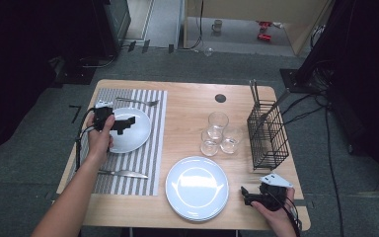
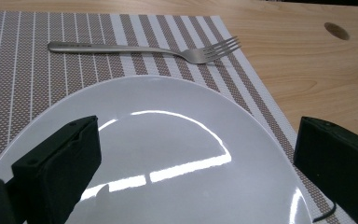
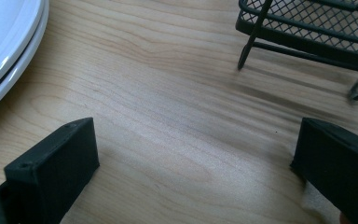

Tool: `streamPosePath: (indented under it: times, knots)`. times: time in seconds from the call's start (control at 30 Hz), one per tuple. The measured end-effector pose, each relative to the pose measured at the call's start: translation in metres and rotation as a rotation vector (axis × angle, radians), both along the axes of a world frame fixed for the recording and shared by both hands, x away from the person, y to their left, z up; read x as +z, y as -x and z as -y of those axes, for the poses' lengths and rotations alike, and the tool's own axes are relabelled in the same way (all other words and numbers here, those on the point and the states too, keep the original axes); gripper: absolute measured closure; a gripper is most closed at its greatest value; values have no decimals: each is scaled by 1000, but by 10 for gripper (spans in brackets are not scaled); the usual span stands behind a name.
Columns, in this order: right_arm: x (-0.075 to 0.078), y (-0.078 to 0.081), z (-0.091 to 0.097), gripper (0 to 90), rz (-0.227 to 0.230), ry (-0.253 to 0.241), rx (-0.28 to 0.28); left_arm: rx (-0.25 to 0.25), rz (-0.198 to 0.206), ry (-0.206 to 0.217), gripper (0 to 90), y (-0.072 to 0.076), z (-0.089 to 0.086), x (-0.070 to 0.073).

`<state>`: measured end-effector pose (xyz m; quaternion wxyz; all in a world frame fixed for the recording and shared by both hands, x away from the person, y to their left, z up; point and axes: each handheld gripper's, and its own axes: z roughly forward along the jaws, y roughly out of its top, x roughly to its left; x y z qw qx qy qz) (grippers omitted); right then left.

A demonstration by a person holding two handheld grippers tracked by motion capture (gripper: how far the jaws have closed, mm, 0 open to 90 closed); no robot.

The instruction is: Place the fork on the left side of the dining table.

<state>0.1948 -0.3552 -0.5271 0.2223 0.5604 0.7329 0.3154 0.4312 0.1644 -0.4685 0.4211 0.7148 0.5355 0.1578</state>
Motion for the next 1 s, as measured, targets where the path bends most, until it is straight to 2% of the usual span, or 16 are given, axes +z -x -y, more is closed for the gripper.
streamPosePath:
  times: [0.2, 0.37, 0.43, 0.47, 0.77, 1.0]
  knots:
    - [0, 0, 0, 0, 0, 0, 1, -6, 2, 8, 11, 9, -3, 6]
    - [0, 0, 0, 0, 0, 0, 1, -25, 29, 2, 11, 23, -5, 14]
    - [0, 0, 0, 0, 0, 0, 1, -23, 34, 8, 11, 26, -5, 15]
    - [0, 0, 0, 0, 0, 0, 1, -34, 39, 18, 12, 31, -5, 15]
    - [0, 0, 0, 0, 0, 0, 0, -58, 43, 15, 11, 51, -2, 13]
    - [0, 0, 0, 0, 0, 1, 2, -82, 49, 19, 12, 74, -4, 12]
